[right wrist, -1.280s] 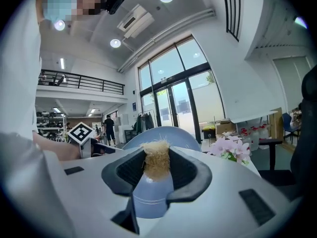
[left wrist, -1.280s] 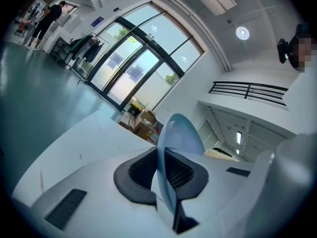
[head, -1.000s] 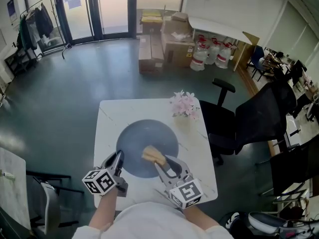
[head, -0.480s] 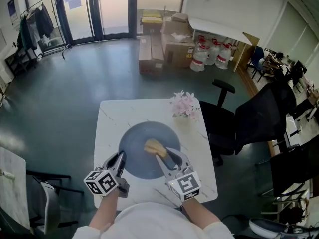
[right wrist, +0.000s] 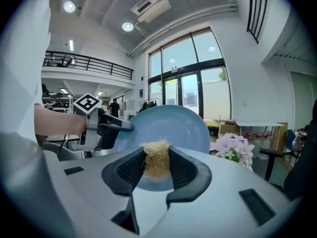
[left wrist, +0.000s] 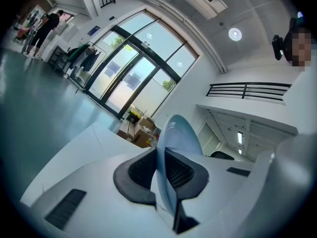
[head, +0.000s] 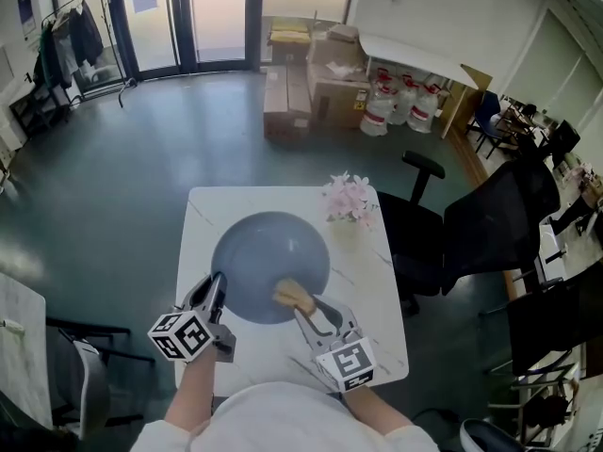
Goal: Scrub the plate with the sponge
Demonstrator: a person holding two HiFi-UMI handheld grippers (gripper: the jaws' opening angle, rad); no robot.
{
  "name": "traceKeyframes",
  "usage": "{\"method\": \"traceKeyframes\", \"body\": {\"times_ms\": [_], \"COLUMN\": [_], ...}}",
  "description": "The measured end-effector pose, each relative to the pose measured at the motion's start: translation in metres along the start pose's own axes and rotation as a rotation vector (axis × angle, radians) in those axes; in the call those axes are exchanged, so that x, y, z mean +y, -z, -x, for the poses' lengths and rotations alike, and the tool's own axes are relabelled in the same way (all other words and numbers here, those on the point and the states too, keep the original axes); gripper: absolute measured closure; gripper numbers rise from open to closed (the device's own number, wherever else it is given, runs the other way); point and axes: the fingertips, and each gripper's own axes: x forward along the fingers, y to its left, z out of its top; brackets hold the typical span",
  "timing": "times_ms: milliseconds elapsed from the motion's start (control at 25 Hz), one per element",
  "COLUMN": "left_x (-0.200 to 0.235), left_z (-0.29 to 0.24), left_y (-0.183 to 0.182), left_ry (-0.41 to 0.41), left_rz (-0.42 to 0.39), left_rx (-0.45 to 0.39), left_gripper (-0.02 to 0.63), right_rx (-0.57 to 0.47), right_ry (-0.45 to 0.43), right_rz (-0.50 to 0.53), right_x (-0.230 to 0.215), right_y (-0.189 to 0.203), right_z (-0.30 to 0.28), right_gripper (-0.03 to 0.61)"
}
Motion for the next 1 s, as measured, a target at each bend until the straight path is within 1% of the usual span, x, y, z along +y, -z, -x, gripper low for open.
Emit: {"method": "traceKeyframes", "body": {"times_ms": [120,240,360,480,640,760,880,1000], "left_x": [-0.007,-0.014,-0.021,-0.023,-0.019,-0.014,-0.011,-0.011], "left_z": [-0.001,0.000,0.002,0.003,0.004,0.002,-0.001,-0.001], "left_y": [0.004,0.012,0.017,0.018,0.016,0.009,0.003,-0.003], "left_ry": [0.010,0.025,0.040,0.045,0.036,0.028,0.024,0.018], "left_rz": [-0.024,-0.052,-0.063,-0.056,-0.046,-0.036,-0.032,-0.034], "left_rx": [0.013,0.039,0.055,0.055,0.046,0.032,0.016,0.003], "left_gripper": [0.569,0.569,0.569,0.569,0.569,0.569,0.569,0.569], "right_rx": [-0.003,-0.025,-0.054,-0.064,-0.050,-0.016,0.010,0.026], "right_ry": [-0.070,-0.098,-0.077,-0.017,0.062,0.088,0.078,0.020], "right_rz": [0.057,0.098,0.128,0.137,0.106,0.091,0.074,0.065], "right_x": [0.025,0.033,0.019,-0.007,-0.037,-0.045,-0.039,-0.014], "right_y": [-0.008,-0.022,-0.041,-0.051,-0.044,-0.031,-0.015,-0.007], "right_z": [-0.011,-0.022,-0.027,-0.025,-0.012,-0.003,0.003,0.005], "right_gripper": [0.436,0.437,0.437,0.437,0.437,0.437,0.437,0.436]}}
